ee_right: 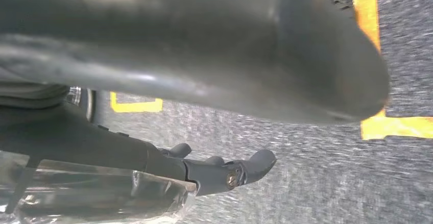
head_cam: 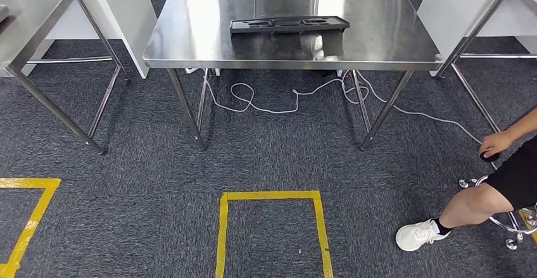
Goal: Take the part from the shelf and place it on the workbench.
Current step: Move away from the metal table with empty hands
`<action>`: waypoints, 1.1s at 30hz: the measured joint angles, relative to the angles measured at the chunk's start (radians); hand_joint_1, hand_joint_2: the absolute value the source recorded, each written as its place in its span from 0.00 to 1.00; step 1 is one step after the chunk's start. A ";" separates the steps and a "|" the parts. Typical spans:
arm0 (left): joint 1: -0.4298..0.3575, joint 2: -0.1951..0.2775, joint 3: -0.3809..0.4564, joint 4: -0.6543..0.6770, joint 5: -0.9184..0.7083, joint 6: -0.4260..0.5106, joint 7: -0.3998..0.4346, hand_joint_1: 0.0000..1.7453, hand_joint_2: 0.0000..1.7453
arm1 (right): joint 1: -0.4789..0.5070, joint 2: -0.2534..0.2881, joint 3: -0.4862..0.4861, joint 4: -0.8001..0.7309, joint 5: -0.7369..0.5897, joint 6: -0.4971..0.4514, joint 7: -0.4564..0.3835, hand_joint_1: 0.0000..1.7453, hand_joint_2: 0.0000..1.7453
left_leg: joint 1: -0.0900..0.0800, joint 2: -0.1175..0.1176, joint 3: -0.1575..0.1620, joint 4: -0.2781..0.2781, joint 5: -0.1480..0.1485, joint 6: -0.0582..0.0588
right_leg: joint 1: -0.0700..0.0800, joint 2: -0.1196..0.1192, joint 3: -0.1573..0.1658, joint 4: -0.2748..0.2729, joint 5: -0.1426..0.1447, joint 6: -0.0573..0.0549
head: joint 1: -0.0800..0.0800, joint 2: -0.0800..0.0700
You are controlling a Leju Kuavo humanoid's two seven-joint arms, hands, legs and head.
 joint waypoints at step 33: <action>0.008 0.003 -0.001 0.000 0.019 0.014 -0.003 0.00 0.00 | 0.000 -0.004 0.051 0.020 0.108 0.009 0.022 0.00 0.00 | 0.014 -0.001 -0.030 0.012 0.007 -0.030 | -0.009 -0.003 -0.002 0.000 -0.007 -0.027 | 0.001 0.000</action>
